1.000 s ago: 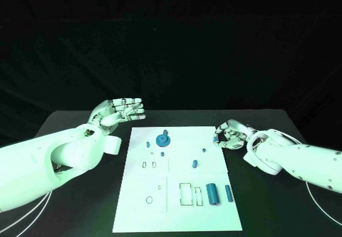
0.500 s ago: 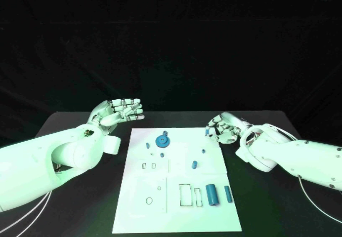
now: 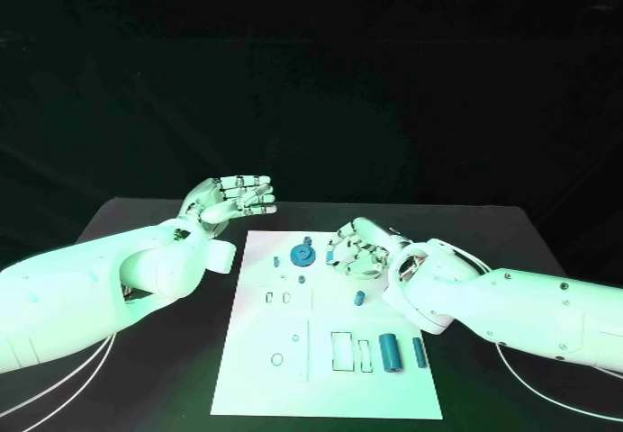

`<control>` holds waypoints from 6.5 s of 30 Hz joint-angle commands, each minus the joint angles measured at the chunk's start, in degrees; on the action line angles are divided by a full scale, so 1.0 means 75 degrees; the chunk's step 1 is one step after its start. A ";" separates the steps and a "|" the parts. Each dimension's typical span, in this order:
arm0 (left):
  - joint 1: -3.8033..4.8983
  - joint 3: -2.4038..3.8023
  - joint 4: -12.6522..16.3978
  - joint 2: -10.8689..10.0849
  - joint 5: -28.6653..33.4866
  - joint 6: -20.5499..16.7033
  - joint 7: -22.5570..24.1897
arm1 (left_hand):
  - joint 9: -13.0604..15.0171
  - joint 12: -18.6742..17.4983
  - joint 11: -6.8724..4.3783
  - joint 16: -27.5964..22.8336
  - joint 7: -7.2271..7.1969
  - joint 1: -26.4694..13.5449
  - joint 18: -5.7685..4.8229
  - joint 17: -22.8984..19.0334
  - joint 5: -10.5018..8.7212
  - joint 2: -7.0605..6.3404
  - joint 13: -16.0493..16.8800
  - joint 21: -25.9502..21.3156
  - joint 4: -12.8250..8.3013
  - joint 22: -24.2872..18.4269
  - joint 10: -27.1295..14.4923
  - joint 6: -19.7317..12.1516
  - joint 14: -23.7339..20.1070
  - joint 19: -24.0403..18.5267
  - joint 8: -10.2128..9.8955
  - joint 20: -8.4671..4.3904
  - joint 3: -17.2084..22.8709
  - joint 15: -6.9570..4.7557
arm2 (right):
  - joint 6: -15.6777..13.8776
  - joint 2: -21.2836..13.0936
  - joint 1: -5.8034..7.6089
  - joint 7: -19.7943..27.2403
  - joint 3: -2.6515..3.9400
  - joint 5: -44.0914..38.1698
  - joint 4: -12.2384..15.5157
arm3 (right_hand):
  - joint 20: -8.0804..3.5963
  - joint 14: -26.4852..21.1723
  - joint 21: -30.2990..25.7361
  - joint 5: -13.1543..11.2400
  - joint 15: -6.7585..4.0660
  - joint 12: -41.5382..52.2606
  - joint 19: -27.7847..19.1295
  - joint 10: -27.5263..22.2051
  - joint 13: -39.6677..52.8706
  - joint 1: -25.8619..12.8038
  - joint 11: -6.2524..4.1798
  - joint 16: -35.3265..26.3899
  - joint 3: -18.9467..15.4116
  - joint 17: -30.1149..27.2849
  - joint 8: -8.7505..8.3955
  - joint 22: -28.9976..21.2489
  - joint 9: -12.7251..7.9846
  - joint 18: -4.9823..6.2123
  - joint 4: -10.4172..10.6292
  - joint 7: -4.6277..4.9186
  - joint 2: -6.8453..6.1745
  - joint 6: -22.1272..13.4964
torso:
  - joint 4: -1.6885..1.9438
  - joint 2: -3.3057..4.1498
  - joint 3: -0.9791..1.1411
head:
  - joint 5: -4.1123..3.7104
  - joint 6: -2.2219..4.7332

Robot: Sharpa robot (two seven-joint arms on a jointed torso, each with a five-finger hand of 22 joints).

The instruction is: Assemble the parts on the task board

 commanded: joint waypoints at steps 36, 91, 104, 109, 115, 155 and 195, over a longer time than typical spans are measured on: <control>0.0009 -0.0049 -0.0295 0.0337 -0.0013 0.0174 -0.0158 | -0.0010 -0.0028 0.0007 -0.0047 0.0417 0.0015 0.0090 0.0020 -0.0007 -0.0041 -0.0004 0.0012 0.0014 -0.0014 -0.0049 -0.0075 -0.0049 -0.0025 -0.0038 0.0032 0.0068 -0.0010 | 0.0373 0.1483 -0.0885 -0.1115 -0.0100 -0.1923 -0.0631 | -0.0036 0.0703 0.0078 0.0008 -0.0081 0.0119 0.0121 0.0105 0.0567 -0.0229 -0.0083 0.0046 0.0010 0.1582 0.0260 0.0754 0.0182 -0.0082 0.0024 -0.0095 0.0021 0.0099 | 0.0028 -0.0103 -0.0113 | 0.0351 -0.0243; 0.0007 -0.0087 -0.0372 0.0324 -0.0078 0.0321 -0.0174 | -0.0016 -0.0029 0.0004 -0.0065 0.0405 -0.0035 0.0088 0.0035 -0.0007 -0.0070 -0.0005 0.0011 0.0029 -0.0019 -0.0056 -0.0086 -0.0055 -0.0035 -0.0045 0.0035 0.0098 -0.0007 | 0.0373 0.1430 -0.0908 -0.0957 -0.0107 -0.1861 -0.0534 | 0.0273 0.0627 -0.0534 0.0119 0.0276 -0.0845 -0.0198 -0.0740 -0.0391 -0.0584 0.0344 -0.0065 -0.1002 0.1303 -0.0501 0.0350 -0.0229 0.0043 0.0191 0.0389 -0.0557 -0.1341 | 0.0025 -0.0106 -0.0102 | 0.0361 -0.0254; 0.0006 -0.0099 -0.0617 0.0332 -0.1072 0.0370 -0.0832 | 0.0060 0.0433 -0.0292 0.0904 0.0227 -0.0485 0.0113 0.0695 -0.0012 -0.0275 0.0157 0.0779 0.0213 0.0294 0.0857 0.0252 0.1162 0.0961 0.0182 -0.0360 0.0005 -0.0423 | -0.0304 0.0533 -0.0463 -0.0395 -0.0037 -0.1410 0.0313 | 0.0365 0.0607 -0.0728 0.0240 0.0371 -0.1022 -0.0242 -0.0909 -0.0680 0.0651 0.0452 -0.0104 -0.3492 0.1228 -0.0879 0.0283 -0.0526 0.0079 0.1130 0.0510 -0.0049 -0.1512 | 0.0002 -0.0144 -0.0091 | 0.0377 -0.0179; 0.0006 -0.0100 -0.0764 0.0350 -0.1864 0.0704 -0.1543 | 0.0326 0.1372 -0.0701 0.3520 -0.0007 -0.1262 0.0081 0.2295 -0.0033 -0.0297 0.0644 0.2264 0.0002 0.1072 0.1556 0.0509 0.2493 0.2267 0.0707 -0.0926 -0.0246 -0.0906 | -0.0332 -0.0088 -0.0079 0.0077 -0.0005 -0.0670 0.0655 | 0.0366 0.0585 -0.0847 0.0266 0.0372 -0.1040 -0.0309 -0.0928 -0.0704 0.0722 0.0452 -0.0136 -0.3479 0.1145 -0.0883 0.0194 -0.0536 0.0107 0.1123 0.0510 -0.0019 -0.1500 | -0.0031 -0.0181 -0.0048 | 0.0422 -0.0174; 0.0008 -0.0099 -0.0801 0.0353 -0.3398 0.1502 -0.2767 | 0.1132 0.4872 -0.0914 0.8254 -0.0247 -0.1789 0.0093 0.6461 -0.0019 -0.0190 0.3011 0.5192 0.0251 0.2989 0.0729 0.0001 0.3277 0.1837 0.2234 -0.1173 -0.0354 -0.1169 | -0.0194 -0.0796 0.0366 0.0695 0.0021 0.0766 0.0926 | 0.0364 0.0586 -0.0904 0.0285 0.0363 -0.1025 -0.0341 -0.0932 -0.0696 0.0815 0.0437 -0.0137 -0.3448 0.1155 -0.0830 0.0163 -0.0535 0.0119 0.1120 0.0488 0.0059 -0.1374 | -0.0054 -0.0214 -0.0006 | 0.0447 -0.0195; 0.0186 -0.0125 -0.1353 0.1680 -0.6828 0.4876 -0.7527 | 0.2356 0.8630 -0.1437 1.0210 -0.0816 -0.3279 -0.0563 0.9549 -0.0042 0.0124 0.6514 0.8675 0.0296 0.7737 0.2087 0.0282 0.5136 0.3488 0.3950 -0.1566 -0.0401 -0.1635 | 0.0152 -0.1538 0.0987 0.1065 0.0059 0.3244 0.0054 | 0.0325 0.0556 -0.1088 0.0607 0.0320 -0.1021 -0.0424 -0.0971 -0.0717 0.0877 0.0392 -0.0190 -0.3285 0.1037 -0.0728 0.0054 -0.0558 0.0156 0.1113 0.0444 0.0217 -0.1245 | -0.0070 -0.0252 0.0056 | 0.0538 -0.0401; 0.0190 -0.0184 -0.1470 0.1931 -0.6740 0.4998 -0.7353 | 0.2480 0.8619 -0.1466 1.0238 -0.0849 -0.3120 -0.0572 0.9613 -0.0009 0.0228 0.6491 0.8722 0.0272 0.7808 0.2043 0.0269 0.5158 0.3497 0.4043 -0.1571 -0.0345 -0.1654 | 0.0320 -0.1405 0.0973 0.0958 0.0053 0.3209 -0.0085 | 0.0323 0.0553 -0.1121 0.0636 0.0319 -0.1009 -0.0439 -0.0964 -0.0708 0.0839 0.0391 -0.0196 -0.3271 0.1028 -0.0716 0.0034 -0.0563 0.0162 0.1119 0.0441 0.0237 -0.1234 | -0.0078 -0.0245 0.0058 | 0.0519 -0.0458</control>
